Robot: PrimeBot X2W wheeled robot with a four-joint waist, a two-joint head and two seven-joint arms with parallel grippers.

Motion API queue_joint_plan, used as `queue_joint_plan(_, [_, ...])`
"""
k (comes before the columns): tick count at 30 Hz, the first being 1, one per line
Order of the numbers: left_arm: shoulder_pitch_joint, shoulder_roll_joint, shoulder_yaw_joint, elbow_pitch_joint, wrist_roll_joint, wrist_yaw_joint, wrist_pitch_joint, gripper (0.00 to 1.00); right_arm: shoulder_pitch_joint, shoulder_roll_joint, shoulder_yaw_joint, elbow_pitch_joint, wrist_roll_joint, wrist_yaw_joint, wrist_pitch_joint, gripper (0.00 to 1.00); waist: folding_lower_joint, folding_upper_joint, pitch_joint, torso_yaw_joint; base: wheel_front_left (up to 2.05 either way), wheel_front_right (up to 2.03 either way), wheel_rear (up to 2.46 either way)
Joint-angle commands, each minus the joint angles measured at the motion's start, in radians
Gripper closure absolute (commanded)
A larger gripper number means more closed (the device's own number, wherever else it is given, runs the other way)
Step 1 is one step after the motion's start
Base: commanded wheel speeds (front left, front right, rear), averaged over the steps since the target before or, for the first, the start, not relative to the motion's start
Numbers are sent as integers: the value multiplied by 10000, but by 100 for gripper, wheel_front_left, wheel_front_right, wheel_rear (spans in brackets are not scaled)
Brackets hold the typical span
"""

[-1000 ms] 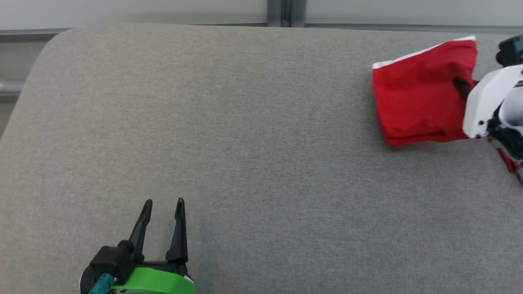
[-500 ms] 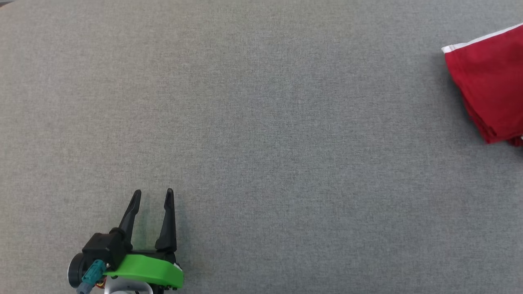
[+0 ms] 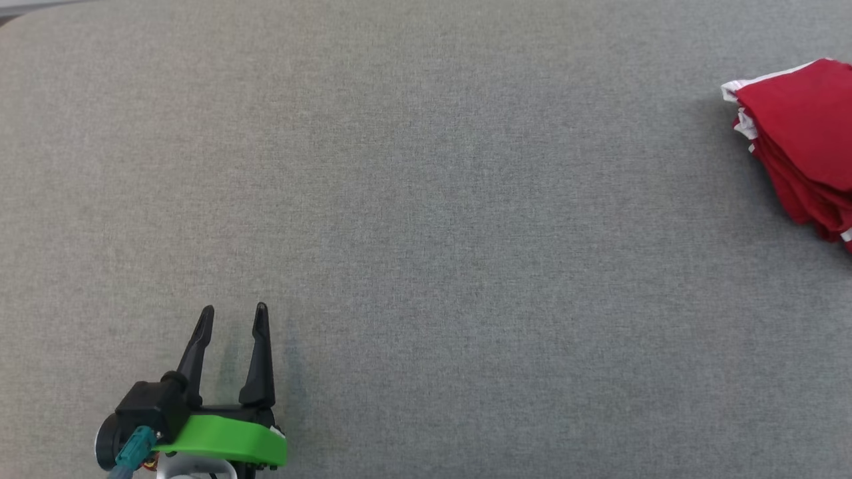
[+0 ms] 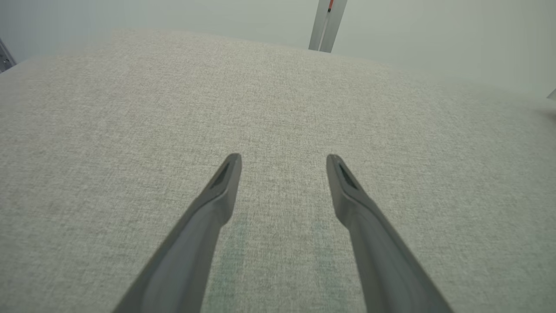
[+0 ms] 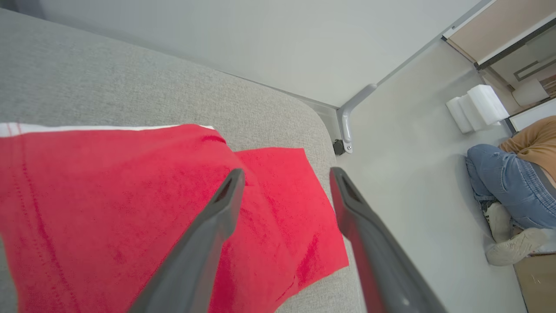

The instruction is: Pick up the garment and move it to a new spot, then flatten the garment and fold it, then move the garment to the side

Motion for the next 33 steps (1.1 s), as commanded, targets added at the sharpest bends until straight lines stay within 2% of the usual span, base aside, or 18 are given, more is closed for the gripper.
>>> queue_joint_plan(1, [122, 38, 83, -169, -118, -12, 3, 0, 267, 289, -158, -173, -62, -20, -501, 0, 0, -1, -511, -203, 0, 0, 0])
queue_joint_plan(9, [837, 36, 401, -1063, -485, 156, 3, 0, 2467, 1956, -807, -1722, -581, -20, -3996, 0, 0, -1, -2062, -509, 0, 0, 0])
queue_joint_plan(14, [1494, 36, 419, -1057, -486, 232, 3, 0, 4841, 3464, -1324, -2376, -983, -20, -5964, 0, 0, -1, -3020, -558, 0, 0, 0])
queue_joint_plan(16, [1759, 39, 529, -998, -471, 252, 3, 0, 5657, 4095, -1510, -2584, -1263, -20, -6437, 0, 0, -1, -3244, -641, 0, 0, 0])
queue_joint_plan(18, [1924, 35, 577, -928, -422, 246, 3, 0, 6439, 4778, -1673, -2650, -1391, -20, -6635, 0, 0, -1, -3375, -701, 0, 0, 0])
queue_joint_plan(22, [2136, 38, 703, -714, -285, 164, 3, 0, 7419, 5431, -1709, -3283, -1633, -18, -6737, 0, 0, -1, -3511, -787, 0, 0, 0])
queue_joint_plan(30, [2050, 35, 727, -290, -374, 28, 5, 0, 8527, 5745, -1764, -4080, -1639, -18, -6720, 0, 0, -1, -3602, -872, 0, 0, 0])
queue_joint_plan(31, [2047, -4, 723, -239, -402, 72, 3, 100, 8467, 5762, -1755, -3974, -1604, 0, -6697, 100, 0, -1, -3595, -862, 0, 0, 0])
queue_joint_plan(33, [2054, -44, 681, -59, -429, 74, 14, 100, 8456, 5798, -1773, -3777, -1580, 0, -6666, 100, 0, -1, -3598, -863, 0, 0, 0])
